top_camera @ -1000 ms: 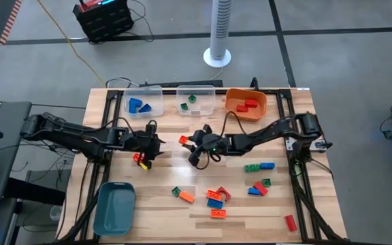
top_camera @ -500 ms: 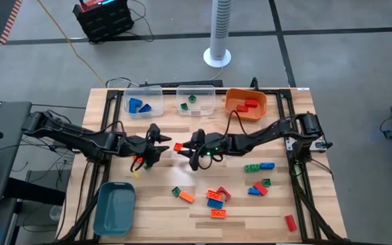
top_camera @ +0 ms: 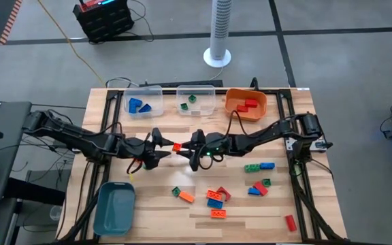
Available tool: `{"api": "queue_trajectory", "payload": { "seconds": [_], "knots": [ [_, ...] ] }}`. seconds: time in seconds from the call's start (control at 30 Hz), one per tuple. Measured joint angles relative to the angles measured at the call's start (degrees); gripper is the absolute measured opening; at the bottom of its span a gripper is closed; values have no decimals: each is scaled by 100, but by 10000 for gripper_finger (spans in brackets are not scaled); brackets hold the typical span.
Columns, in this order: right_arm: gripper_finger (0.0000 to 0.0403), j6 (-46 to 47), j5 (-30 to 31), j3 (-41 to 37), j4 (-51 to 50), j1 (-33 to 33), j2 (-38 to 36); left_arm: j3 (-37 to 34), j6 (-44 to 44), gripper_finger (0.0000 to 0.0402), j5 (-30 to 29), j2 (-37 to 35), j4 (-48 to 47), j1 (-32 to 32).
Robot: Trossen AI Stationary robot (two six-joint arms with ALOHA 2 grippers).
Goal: Sort blocks
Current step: Put the orange game piece into the blue bin
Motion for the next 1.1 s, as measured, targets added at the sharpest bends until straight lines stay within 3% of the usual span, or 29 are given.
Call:
{"api": "queue_trajectory", "payload": {
  "seconds": [0.17,0.4,0.67,0.9,1.1],
  "knots": [
    [152,-2,-82,2,174,-13,4,0,347,279,62,0,363,-2],
    [152,0,-229,53,262,-11,4,0,792,266,210,338,707,-2],
    [152,0,-263,142,180,7,4,-2,1194,201,-265,656,1216,0],
    [153,20,-264,142,151,37,4,-2,1192,92,-362,654,1211,-11],
    [168,8,-276,142,143,-10,4,-2,1158,86,-385,654,1226,-94]
  ]
}}
